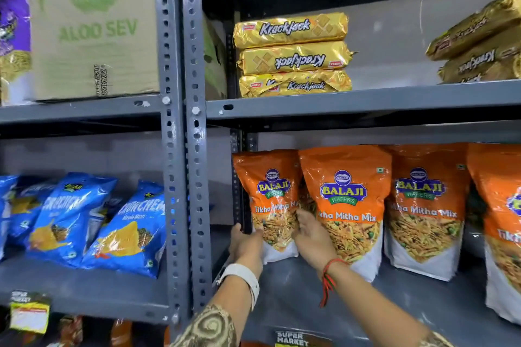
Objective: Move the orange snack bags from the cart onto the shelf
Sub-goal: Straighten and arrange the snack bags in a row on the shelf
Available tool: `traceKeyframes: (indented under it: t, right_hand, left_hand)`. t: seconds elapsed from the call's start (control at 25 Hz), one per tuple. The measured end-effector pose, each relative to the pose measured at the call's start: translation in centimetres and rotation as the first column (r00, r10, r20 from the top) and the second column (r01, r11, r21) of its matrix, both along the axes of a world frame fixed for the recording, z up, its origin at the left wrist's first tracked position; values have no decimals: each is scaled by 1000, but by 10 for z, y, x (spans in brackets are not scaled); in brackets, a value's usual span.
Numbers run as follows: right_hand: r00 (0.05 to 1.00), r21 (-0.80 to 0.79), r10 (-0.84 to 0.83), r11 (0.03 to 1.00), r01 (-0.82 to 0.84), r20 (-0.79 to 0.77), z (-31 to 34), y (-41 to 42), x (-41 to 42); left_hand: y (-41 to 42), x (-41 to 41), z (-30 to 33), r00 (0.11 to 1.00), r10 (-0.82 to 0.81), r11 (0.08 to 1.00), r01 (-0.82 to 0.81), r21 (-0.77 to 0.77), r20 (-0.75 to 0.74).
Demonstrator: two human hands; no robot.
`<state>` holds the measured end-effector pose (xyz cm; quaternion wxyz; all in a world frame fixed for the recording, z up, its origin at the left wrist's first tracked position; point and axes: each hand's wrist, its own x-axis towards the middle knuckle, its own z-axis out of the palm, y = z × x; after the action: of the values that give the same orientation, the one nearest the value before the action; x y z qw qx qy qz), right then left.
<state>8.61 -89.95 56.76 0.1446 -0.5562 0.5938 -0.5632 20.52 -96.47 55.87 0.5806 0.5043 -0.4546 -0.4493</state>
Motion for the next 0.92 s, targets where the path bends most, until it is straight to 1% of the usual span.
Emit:
traceKeyframes:
  t: [0.08, 0.16, 0.2, 0.28, 0.4, 0.48, 0.68, 0.8, 0.92]
  right_hand:
    - [997, 177, -39, 984, 26, 70, -14, -17, 2]
    - [977, 261, -111, 964, 61, 182, -17, -29, 3]
    - [961, 273, -125, 960, 55, 247, -17, -33, 5]
    - [936, 264, -96, 965, 4, 338, -17, -41, 8]
    - [936, 231, -53, 972, -31, 348, -20, -45, 18]
    - [917, 214, -64, 976, -24, 394, -25, -46, 22]
    - [872, 107, 11, 992, -72, 490, -33, -37, 22]
    - [861, 56, 64, 993, -107, 504, -33, -26, 17]
    - [869, -9, 117, 992, -128, 481, -33, -17, 8]
  left_hand:
    - [-6, -10, -11, 999, -45, 999, 45, 27, -31]
    - [-14, -15, -17, 998, -50, 998, 51, 34, -29]
    - [-18, -17, -19, 998, -49, 998, 50, 31, -31]
    - [-22, -17, -20, 998, -57, 998, 58, 20, -35]
    - [-35, -19, -26, 997, -74, 997, 74, 17, 0]
    - [-43, -21, -29, 993, -118, 993, 118, 7, 21]
    - [-54, -24, -28, 967, -242, 970, 239, 43, 84]
    - [-52, -31, -22, 946, -313, 949, 310, 55, 79]
    - [-56, -42, -25, 931, -359, 933, 355, 60, 65]
